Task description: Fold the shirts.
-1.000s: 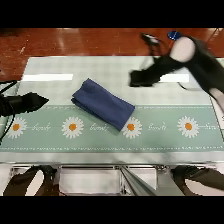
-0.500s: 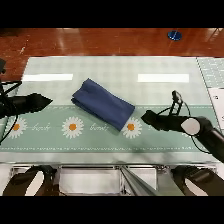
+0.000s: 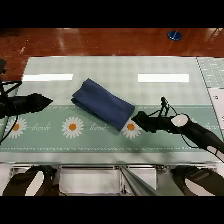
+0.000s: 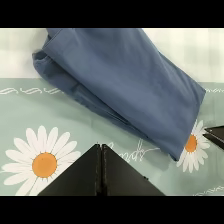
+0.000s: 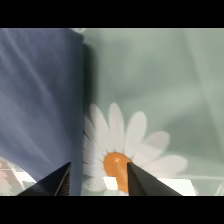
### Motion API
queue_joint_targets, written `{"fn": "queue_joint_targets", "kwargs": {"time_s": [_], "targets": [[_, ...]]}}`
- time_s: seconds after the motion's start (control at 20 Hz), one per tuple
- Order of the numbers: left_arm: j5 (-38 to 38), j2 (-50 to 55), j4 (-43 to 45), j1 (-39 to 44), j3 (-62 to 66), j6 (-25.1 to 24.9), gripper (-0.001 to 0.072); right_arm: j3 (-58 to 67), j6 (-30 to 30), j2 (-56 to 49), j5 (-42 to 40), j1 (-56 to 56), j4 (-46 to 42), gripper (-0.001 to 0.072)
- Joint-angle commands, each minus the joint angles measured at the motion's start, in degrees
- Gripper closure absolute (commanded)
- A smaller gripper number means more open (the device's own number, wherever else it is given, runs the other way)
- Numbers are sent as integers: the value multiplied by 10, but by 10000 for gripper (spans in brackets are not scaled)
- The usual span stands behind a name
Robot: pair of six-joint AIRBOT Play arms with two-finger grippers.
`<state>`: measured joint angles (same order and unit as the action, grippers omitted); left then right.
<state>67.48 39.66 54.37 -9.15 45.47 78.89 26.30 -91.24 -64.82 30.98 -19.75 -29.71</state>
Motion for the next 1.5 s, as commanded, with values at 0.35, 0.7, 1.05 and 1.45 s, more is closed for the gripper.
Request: {"fn": "queue_joint_targets", "kwargs": {"time_s": [0.35,0.7,1.05,1.45], "targets": [[5,0,-8,6,0,2,684,172,136,-233,84,-19,133,495],[5,0,-8,6,0,2,684,422,147,-243,219,-19,5,689],[7,0,-35,11,0,2,684,720,-23,-212,381,59,-217,690],[5,0,-36,38,0,2,684,830,-57,-154,562,317,-217,689]]}}
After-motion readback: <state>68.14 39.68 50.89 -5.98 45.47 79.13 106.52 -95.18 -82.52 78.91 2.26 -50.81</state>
